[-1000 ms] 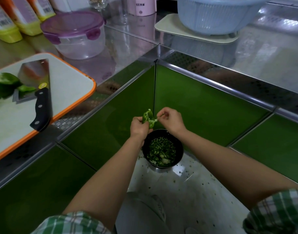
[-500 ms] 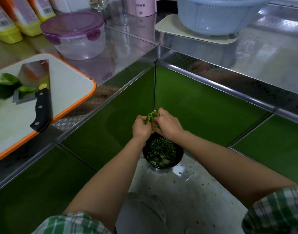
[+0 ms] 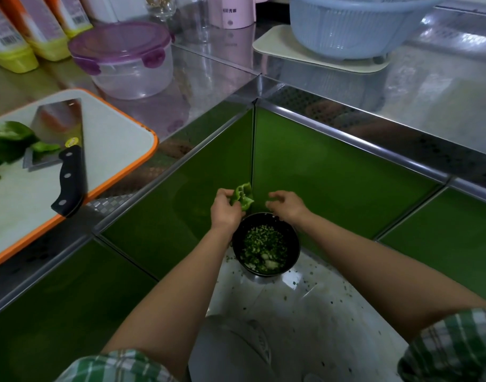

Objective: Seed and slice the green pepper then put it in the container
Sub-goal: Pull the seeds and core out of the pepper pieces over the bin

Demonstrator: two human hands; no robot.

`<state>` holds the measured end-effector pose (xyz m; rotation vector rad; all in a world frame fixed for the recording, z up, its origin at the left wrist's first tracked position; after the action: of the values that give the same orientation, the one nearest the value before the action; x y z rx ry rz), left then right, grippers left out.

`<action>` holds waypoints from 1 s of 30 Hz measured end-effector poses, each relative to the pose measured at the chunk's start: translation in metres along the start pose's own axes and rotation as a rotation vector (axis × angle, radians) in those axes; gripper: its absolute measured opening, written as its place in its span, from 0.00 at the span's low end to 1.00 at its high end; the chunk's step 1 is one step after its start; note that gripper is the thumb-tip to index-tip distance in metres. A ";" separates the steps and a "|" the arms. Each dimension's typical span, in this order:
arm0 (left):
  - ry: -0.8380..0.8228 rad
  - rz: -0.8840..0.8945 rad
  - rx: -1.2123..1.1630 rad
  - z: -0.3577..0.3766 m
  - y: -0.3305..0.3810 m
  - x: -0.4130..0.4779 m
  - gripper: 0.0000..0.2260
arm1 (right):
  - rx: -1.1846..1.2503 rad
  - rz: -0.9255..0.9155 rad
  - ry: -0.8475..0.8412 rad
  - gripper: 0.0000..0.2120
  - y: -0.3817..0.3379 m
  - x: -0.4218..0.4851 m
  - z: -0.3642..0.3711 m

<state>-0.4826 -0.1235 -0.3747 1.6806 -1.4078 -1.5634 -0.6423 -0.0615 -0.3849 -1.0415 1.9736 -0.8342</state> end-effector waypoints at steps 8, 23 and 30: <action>-0.183 0.024 -0.143 0.009 0.008 -0.014 0.11 | 0.354 0.107 -0.027 0.09 -0.020 0.001 0.019; -0.218 0.150 0.140 0.014 0.022 -0.020 0.20 | 0.059 -0.367 0.326 0.13 -0.043 -0.007 -0.013; -0.150 0.181 0.202 0.010 0.025 -0.017 0.08 | 0.104 -0.387 0.233 0.13 -0.047 -0.009 -0.013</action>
<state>-0.4986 -0.1150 -0.3485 1.5202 -1.7938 -1.5143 -0.6315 -0.0730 -0.3379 -1.3373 1.9175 -1.3047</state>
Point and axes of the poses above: each hand's wrist, its own x-axis towards the middle knuckle, its own z-axis out of the palm, y = z × x, the point moved 5 cm from there along x, towards the middle knuckle, and after that the axes turned 8 degrees about -z, right-handed, at the moved point
